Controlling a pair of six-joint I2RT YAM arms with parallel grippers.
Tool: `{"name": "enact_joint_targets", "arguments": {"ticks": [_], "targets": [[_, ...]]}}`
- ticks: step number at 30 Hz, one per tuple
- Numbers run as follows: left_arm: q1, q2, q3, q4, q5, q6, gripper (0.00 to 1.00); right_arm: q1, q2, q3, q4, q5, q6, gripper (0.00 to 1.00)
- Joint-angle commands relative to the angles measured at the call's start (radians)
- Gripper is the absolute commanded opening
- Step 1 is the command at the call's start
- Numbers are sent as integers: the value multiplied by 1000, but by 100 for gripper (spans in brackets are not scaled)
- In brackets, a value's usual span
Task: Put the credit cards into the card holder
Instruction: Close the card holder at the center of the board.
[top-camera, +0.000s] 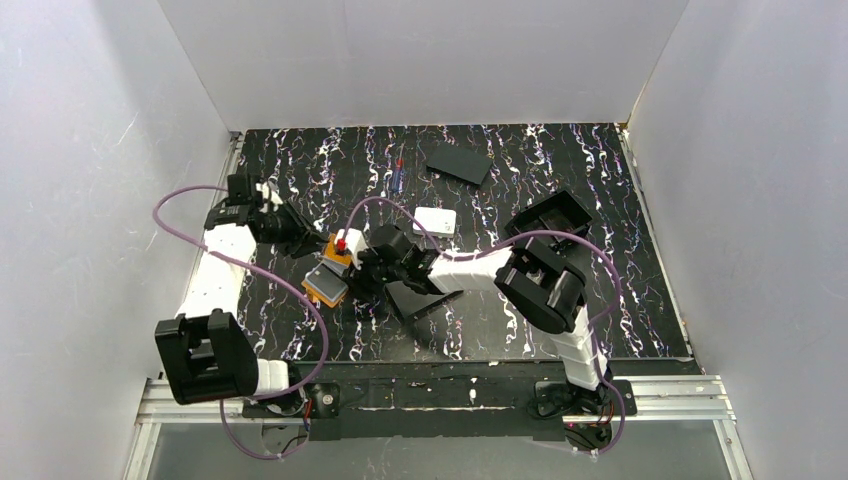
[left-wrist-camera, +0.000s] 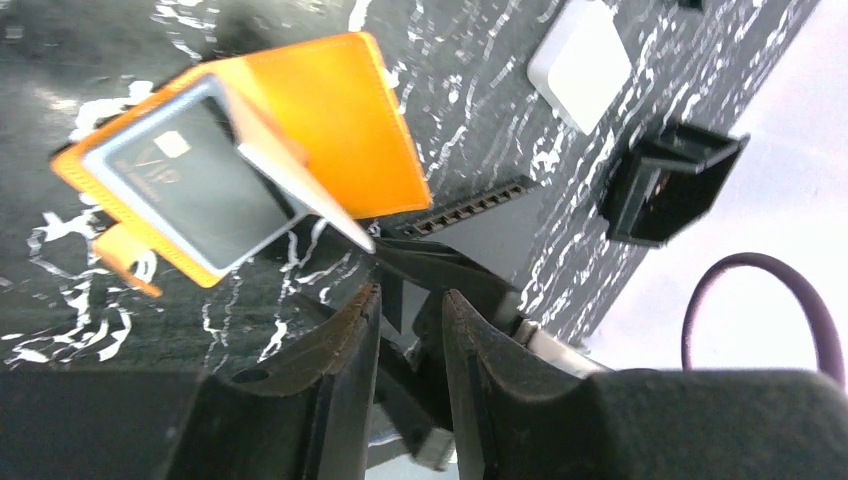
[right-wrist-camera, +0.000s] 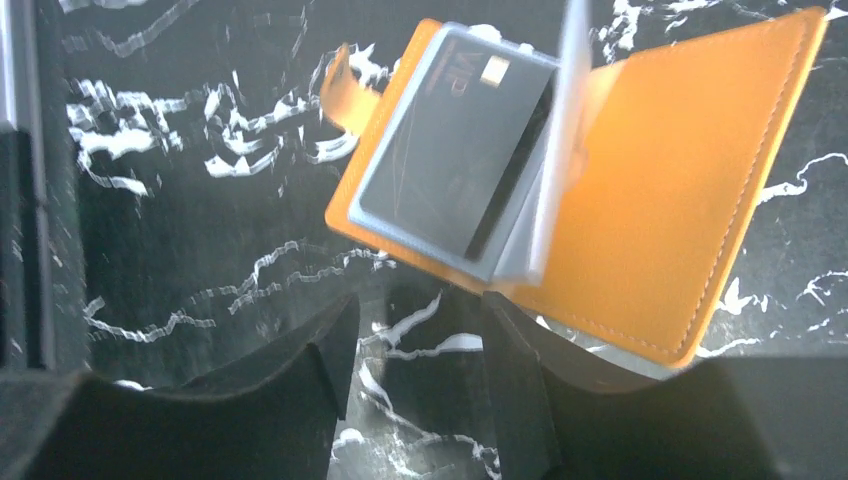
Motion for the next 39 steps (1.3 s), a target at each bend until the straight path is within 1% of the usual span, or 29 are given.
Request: {"name": "enact_joint_targets", "arguments": {"ticks": [1,3,5,8,11,13,15,17,18,20,21,24,25,26,28,31,35,37,39], "targets": [[71,-78,-63,-33,-65,19,30,-42,-17,-54,361,-35,313,57],[108,-83,-104,-46,-63,35,30,-52,6,-79,468,-13,435,57],[146,-86,-135,-48,-37,53,28,-59,42,-84,542,2,528,57],[187,-88,-154,-51,-38,77,26,-72,86,-82,609,-11,607,55],[200,-82,-161,-42,-37,78,25,-85,128,-59,648,-40,659,49],[201,-79,-178,-20,-37,64,24,-93,140,-48,671,-63,696,42],[201,-64,-185,-8,-30,64,24,-102,136,-56,696,-72,739,41],[201,-46,-187,-7,-17,77,23,-116,115,-63,657,-75,766,43],[201,-36,-192,-2,-11,81,25,-125,100,-60,605,-75,793,45],[201,-5,-205,13,10,87,27,-138,53,-59,467,-41,831,53],[201,20,-209,19,22,89,27,-138,23,-62,406,-20,824,56],[201,107,-209,51,75,78,24,-134,-27,-44,175,35,826,64],[201,133,-204,57,76,71,20,-135,-39,-48,124,50,839,65],[201,157,-199,61,68,69,16,-135,-54,-64,102,74,848,67],[201,188,-203,80,55,54,13,-135,-82,-106,113,112,860,68],[201,214,-217,97,43,40,13,-143,-82,-102,83,112,867,70],[201,231,-245,126,29,34,13,-153,-55,-81,87,111,910,69],[201,240,-256,131,18,39,12,-161,-33,-66,90,93,940,67],[201,255,-270,138,11,47,11,-166,-16,-70,132,86,970,66]]}}
